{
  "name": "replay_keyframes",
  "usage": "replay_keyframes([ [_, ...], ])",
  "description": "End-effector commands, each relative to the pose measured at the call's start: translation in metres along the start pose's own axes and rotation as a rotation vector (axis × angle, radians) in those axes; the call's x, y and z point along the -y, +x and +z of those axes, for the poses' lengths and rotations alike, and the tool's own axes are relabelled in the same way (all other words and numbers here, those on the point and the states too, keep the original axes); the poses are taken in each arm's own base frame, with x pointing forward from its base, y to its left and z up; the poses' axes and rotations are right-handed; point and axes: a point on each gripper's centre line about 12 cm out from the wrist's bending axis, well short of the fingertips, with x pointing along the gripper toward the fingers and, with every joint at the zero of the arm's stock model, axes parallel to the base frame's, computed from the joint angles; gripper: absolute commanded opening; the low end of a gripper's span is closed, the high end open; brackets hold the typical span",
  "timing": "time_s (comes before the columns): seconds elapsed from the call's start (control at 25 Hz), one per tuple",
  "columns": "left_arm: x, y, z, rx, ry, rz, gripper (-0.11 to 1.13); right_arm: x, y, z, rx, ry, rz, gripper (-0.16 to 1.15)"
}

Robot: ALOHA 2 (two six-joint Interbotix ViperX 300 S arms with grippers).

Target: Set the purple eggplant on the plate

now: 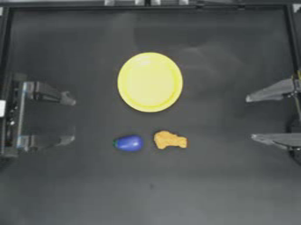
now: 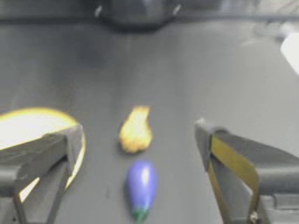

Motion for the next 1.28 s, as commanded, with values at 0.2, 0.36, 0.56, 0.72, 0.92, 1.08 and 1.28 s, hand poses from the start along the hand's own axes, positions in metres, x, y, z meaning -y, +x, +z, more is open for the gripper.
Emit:
replay_keyframes([
  [0.2, -0.008, 0.052, 0.000, -0.288, 0.036, 0.022, 1.03, 0.001, 0.003, 0.008, 0.018, 0.010, -0.004, 0.98],
  [0.36, -0.008, 0.078, -0.008, -0.407, 0.062, 0.013, 1.03, 0.001, 0.003, 0.008, 0.020, 0.015, -0.005, 0.98],
  [0.56, -0.004, 0.100, -0.010, -0.447, 0.095, -0.008, 1.03, 0.001, 0.003, 0.008, 0.020, 0.015, -0.005, 0.98],
  [0.72, -0.004, 0.111, -0.020, -0.483, 0.098, -0.011, 1.03, 0.001, 0.003, 0.007, 0.015, 0.016, -0.005, 0.98],
  [0.92, -0.004, 0.129, -0.032, -0.529, 0.099, -0.014, 1.03, 0.001, 0.003, 0.006, 0.012, 0.016, -0.005, 0.98],
  [1.08, -0.003, 0.144, -0.042, -0.563, 0.100, -0.018, 1.03, 0.001, 0.003, 0.005, 0.009, 0.018, -0.005, 0.98],
  [1.28, 0.000, 0.160, -0.051, -0.590, 0.104, -0.026, 1.03, 0.001, 0.002, 0.003, 0.006, 0.027, -0.008, 0.98],
])
